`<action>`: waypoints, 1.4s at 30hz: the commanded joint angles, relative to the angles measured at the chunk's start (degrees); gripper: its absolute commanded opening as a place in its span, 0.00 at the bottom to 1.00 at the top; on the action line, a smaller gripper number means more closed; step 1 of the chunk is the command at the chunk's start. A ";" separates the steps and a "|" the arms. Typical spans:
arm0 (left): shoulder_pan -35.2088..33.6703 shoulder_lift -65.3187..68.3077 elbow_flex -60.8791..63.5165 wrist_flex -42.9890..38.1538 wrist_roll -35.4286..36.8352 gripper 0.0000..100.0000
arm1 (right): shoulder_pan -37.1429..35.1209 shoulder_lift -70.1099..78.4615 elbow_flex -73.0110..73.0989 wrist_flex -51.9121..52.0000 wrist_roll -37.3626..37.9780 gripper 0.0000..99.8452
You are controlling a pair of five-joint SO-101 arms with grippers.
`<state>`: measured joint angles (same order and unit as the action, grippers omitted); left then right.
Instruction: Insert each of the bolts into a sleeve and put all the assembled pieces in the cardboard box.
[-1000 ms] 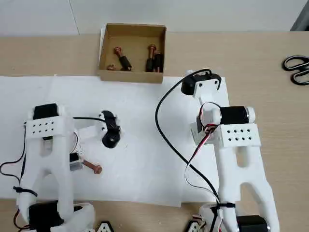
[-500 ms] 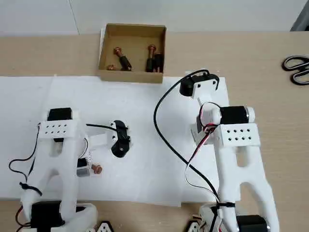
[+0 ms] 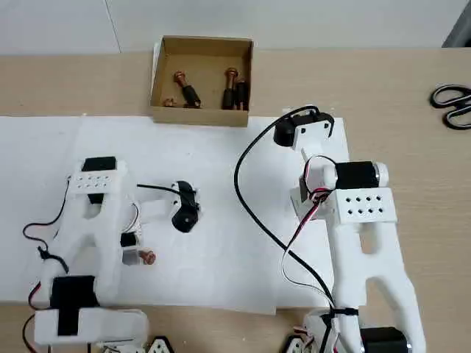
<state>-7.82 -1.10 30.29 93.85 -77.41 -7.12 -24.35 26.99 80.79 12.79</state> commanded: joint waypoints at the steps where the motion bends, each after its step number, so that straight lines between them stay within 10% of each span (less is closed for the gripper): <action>1: 0.35 0.62 -4.97 0.35 -17.58 0.08 | 0.48 -2.15 -0.35 -0.40 0.62 0.00; 42: 3.08 10.11 -3.12 -3.16 -17.58 0.08 | 2.59 -2.24 -0.35 -0.31 0.62 0.00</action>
<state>-4.57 5.93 27.21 93.14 -77.49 -4.57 -24.35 26.99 80.79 12.79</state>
